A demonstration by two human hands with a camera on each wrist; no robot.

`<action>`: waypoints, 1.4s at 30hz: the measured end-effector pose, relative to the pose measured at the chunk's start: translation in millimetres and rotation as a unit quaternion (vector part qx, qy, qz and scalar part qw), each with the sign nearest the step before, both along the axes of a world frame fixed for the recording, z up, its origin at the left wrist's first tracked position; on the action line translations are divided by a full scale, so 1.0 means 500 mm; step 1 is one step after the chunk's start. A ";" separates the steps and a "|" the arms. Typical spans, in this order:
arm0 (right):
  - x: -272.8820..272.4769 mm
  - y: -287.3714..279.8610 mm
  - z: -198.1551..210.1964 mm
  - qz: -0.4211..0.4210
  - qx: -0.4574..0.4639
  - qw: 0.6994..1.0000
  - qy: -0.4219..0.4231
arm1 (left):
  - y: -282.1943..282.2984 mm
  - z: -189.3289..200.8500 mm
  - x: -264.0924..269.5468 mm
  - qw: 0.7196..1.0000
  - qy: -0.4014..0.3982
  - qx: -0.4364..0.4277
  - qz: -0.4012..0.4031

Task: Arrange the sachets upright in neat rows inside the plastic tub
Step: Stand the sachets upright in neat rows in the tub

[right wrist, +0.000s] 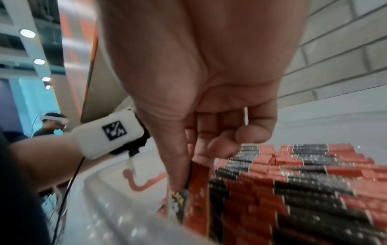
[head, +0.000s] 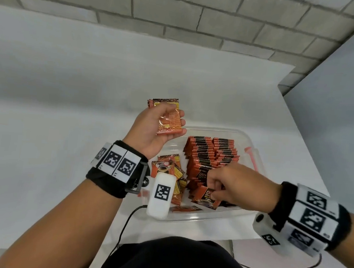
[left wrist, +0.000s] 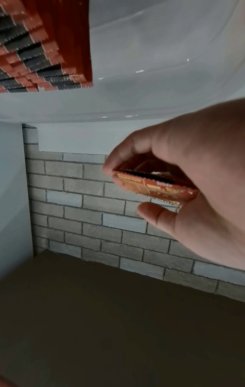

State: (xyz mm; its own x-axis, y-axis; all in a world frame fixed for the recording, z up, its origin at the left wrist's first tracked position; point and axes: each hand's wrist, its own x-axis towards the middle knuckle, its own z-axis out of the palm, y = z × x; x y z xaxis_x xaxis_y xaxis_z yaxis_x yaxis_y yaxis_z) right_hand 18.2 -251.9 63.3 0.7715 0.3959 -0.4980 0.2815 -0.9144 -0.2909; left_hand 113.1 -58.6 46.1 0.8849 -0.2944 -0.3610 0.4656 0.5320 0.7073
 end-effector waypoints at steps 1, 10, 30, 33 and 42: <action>-0.001 0.003 -0.007 0.012 -0.020 1.000 -0.012 | -0.001 0.000 0.000 1.000 0.001 0.000 -0.002; -0.007 0.028 -0.032 0.079 -0.132 0.985 -0.072 | 0.002 0.001 -0.001 1.000 0.000 -0.004 -0.003; -0.009 0.034 -0.049 0.087 -0.197 0.974 -0.070 | 0.000 -0.004 0.007 1.000 -0.004 -0.011 -0.015; -0.003 0.035 -0.042 0.077 -0.187 0.977 -0.068 | 0.001 -0.003 0.007 1.000 -0.003 -0.012 -0.017; 0.004 0.028 -0.034 0.054 -0.163 0.982 -0.076 | 0.000 -0.002 0.008 1.000 0.003 -0.005 -0.021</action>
